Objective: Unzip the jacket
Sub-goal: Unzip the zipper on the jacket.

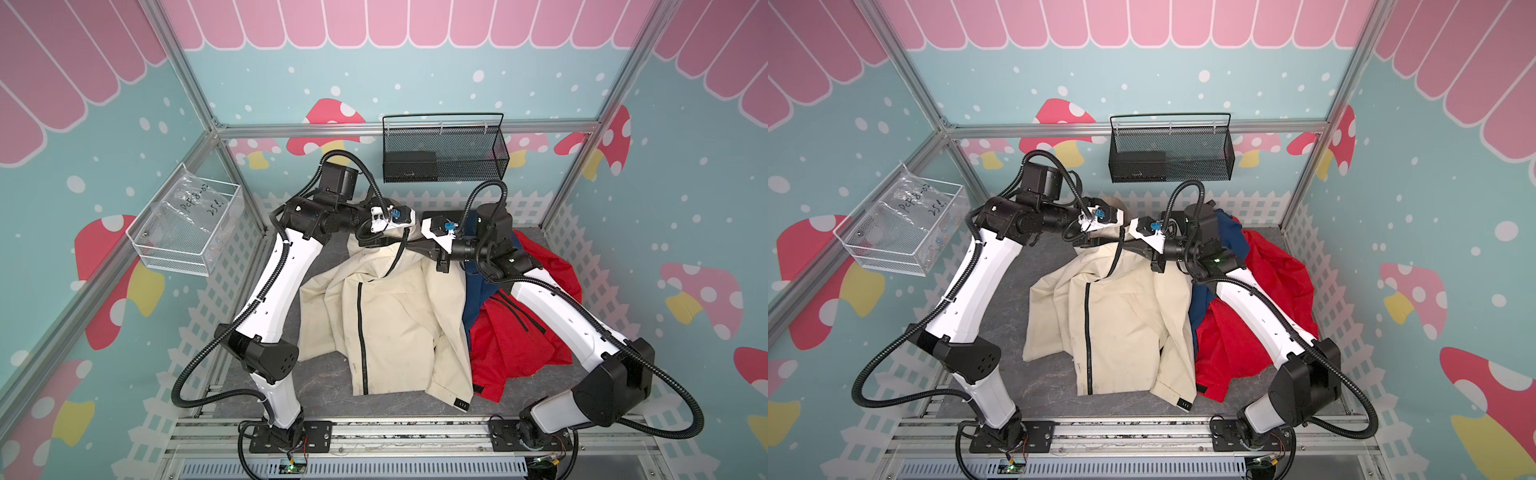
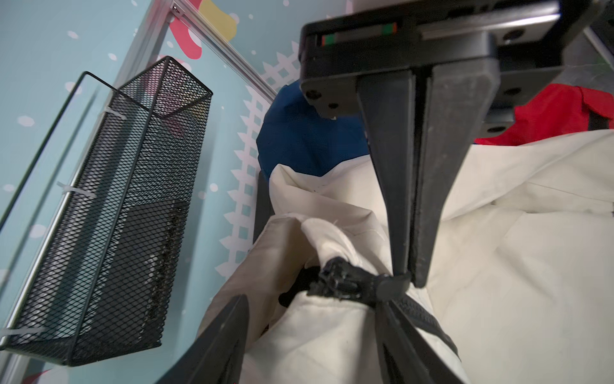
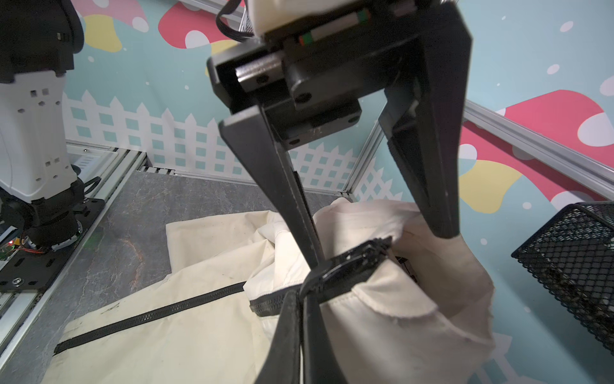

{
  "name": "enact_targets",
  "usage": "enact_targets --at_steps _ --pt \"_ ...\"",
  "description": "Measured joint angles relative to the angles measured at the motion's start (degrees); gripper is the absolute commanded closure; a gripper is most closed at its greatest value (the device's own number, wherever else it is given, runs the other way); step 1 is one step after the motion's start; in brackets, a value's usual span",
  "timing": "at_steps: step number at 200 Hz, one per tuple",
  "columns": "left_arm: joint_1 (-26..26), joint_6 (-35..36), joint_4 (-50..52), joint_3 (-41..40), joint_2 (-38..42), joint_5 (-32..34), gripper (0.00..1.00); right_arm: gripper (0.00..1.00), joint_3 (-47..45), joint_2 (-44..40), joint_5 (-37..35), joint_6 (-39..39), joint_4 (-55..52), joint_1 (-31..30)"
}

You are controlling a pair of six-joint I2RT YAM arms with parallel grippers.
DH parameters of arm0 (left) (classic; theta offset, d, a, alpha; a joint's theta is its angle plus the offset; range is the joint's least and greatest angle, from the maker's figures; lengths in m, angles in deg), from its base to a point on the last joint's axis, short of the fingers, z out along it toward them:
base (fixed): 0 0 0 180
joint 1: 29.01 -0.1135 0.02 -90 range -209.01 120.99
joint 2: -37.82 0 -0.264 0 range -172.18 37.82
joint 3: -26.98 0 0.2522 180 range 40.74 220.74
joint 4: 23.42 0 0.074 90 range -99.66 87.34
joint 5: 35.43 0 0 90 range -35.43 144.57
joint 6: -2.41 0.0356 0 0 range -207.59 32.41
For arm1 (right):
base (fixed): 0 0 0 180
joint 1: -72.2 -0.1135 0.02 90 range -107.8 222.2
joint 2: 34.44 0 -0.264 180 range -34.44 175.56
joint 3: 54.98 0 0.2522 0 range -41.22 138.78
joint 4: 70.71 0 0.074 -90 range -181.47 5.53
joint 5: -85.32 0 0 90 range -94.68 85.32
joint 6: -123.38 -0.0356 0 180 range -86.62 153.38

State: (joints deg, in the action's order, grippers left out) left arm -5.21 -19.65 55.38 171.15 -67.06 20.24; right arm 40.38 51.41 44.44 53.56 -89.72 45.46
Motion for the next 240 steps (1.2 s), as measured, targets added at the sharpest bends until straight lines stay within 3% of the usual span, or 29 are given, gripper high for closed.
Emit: enact_targets --at_steps 38,89,131,180,240 --pt "0.0 1.1 2.5 0.0 -0.7 -0.5 0.7 1.0 0.0 0.0 -0.1 1.1 -1.3 0.0" --pt "-2.7 0.7 4.2 0.0 -0.5 -2.7 0.8 1.0 0.7 0.3 -1.0 1.5 -1.7 0.0" --pt "-3.4 0.4 5.5 -0.2 0.7 -3.5 1.0 1.0 0.9 1.1 -0.7 -0.6 -0.6 -0.4" --pt "-4.4 0.2 6.5 2.0 0.7 -2.7 1.0 1.0 3.8 3.6 -1.9 -6.5 0.4 -0.5" --pt "-7.3 -0.7 11.2 11.2 -2.2 -4.2 1.0 1.0 1.6 6.8 -0.7 -22.5 13.0 -1.2"
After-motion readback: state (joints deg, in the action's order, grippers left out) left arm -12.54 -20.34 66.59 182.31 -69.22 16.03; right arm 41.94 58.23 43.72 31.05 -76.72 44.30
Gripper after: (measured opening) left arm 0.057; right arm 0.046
